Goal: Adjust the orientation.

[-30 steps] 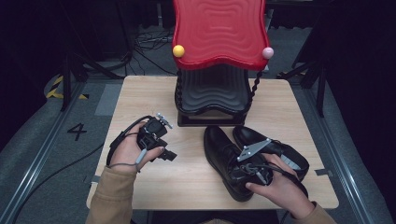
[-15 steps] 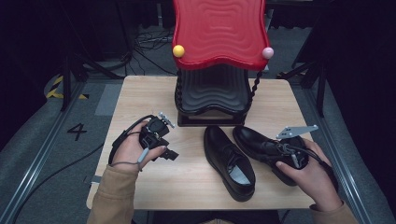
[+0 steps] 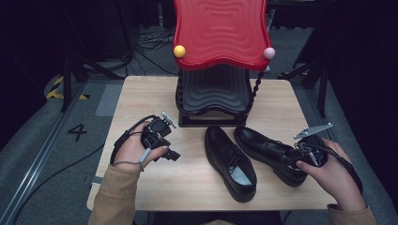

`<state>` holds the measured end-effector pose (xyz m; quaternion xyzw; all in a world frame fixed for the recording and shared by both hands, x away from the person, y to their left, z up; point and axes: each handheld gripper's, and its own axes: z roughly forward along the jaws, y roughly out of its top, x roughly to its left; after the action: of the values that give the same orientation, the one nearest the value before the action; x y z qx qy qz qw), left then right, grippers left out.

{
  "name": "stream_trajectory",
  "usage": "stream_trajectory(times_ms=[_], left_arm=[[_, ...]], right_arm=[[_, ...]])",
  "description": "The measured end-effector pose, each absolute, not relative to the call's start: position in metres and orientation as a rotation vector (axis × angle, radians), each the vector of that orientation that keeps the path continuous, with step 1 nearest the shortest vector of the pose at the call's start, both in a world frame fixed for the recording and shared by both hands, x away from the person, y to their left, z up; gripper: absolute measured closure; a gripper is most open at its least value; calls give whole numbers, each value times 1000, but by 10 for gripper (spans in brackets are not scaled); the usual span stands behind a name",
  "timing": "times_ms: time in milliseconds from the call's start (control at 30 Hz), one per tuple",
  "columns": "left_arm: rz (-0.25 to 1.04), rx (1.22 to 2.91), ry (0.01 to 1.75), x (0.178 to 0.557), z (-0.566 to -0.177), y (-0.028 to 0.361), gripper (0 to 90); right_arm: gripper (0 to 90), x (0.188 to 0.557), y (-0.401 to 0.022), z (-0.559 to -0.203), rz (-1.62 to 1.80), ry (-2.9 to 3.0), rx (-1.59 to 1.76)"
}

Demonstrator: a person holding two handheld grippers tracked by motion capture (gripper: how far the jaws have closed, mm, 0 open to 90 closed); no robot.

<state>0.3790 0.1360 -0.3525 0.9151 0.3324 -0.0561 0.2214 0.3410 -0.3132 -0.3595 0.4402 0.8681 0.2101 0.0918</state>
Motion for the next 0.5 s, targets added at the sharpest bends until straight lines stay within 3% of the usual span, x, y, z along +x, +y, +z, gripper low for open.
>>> stream_trajectory(times_ms=[333, 500], left_arm=[[-156, 2528, 927, 379, -353, 136, 370], [-159, 2535, 925, 379, -354, 135, 367]], right_arm=[[505, 354, -318, -387, 486, 2664, 1345], [604, 359, -311, -399, 452, 2727, 1309]])
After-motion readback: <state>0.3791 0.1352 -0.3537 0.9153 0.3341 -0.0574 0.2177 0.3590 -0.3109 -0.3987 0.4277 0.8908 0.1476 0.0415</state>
